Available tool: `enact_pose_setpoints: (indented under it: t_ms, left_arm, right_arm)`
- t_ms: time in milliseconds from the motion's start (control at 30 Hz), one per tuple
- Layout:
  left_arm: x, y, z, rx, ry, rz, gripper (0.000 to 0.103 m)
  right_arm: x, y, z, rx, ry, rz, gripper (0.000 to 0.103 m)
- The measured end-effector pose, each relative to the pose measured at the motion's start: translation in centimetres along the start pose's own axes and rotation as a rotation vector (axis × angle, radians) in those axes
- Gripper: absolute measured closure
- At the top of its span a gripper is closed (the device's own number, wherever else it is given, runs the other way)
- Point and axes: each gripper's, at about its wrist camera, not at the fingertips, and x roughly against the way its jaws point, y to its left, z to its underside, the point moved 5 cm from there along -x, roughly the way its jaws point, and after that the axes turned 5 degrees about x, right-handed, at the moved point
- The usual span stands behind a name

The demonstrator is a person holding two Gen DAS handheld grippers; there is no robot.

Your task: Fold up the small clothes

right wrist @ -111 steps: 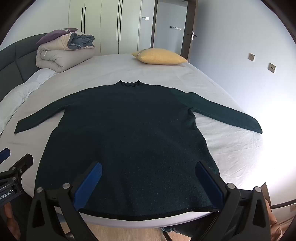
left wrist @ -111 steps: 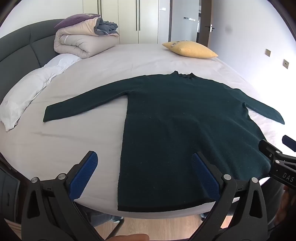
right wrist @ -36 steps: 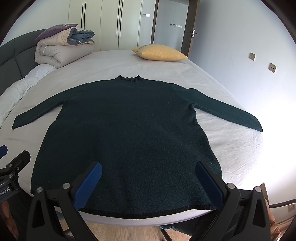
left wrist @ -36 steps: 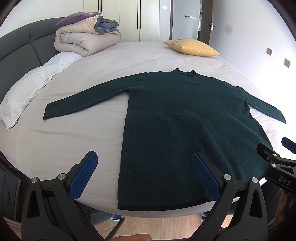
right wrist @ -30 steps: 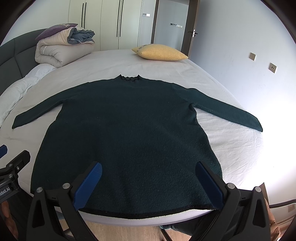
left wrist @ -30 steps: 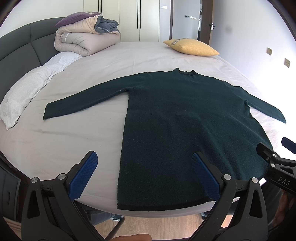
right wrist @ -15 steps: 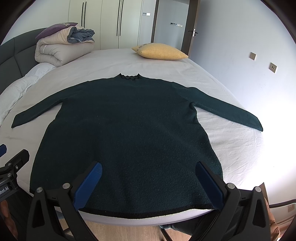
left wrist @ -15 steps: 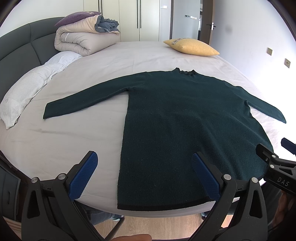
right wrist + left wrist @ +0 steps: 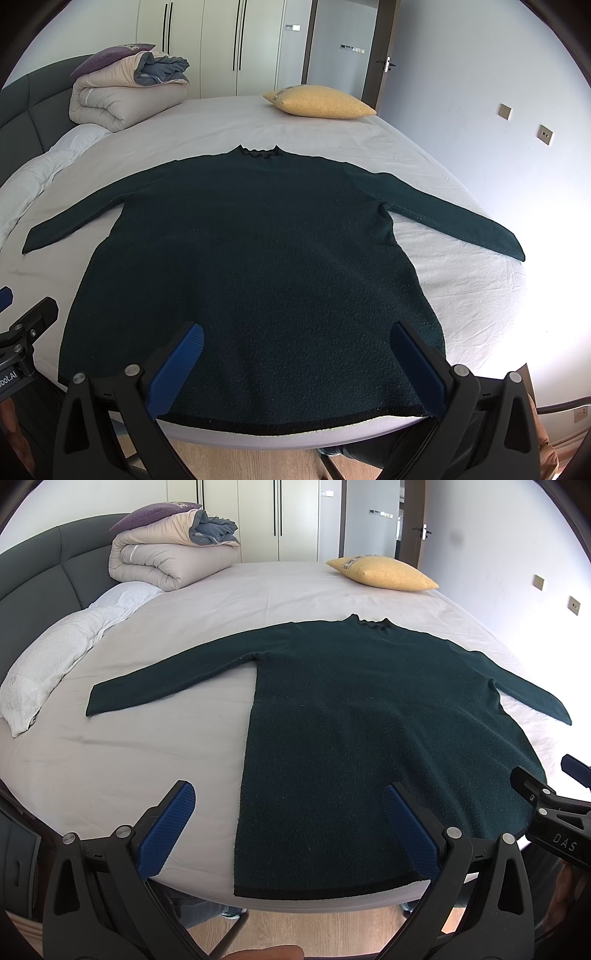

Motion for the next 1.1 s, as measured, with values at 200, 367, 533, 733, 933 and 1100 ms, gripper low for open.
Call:
enact_pose_setpoints:
  t_ms: [200,367,533,733,933,1100]
  left_arm:
    - [-0.17,-0.19,0.18,0.0,0.003,0.007,0.0]
    - [-0.21,-0.17,0.27,0.001,0.004,0.008,0.0]
    - [-0.2,-0.26,0.28,0.002,0.004,0.009,0.0]
    - [-0.21,-0.28,0.3,0.003,0.007,0.01,0.0]
    - [-0.24,-0.36,0.29,0.004,0.006,0.01,0.0]
    - [-0.3,-0.65,0.3,0.005,0.012,0.012,0.0]
  right_arm:
    - [-0.08,0.09,0.19,0.001,0.002,0.001,0.0]
    - [-0.07,0.1,0.16,0.001,0.003,0.001,0.0]
    - [-0.06,0.09,0.21,0.001,0.003,0.002,0.0]
    - [-0.12,0.14,0.22,0.002,0.004,0.002,0.0]
    - [-0.06,0.34,0.6,0.003,0.007,0.003,0.0]
    - [-0.19,0.41,0.53,0.004,0.009,0.003,0.0]
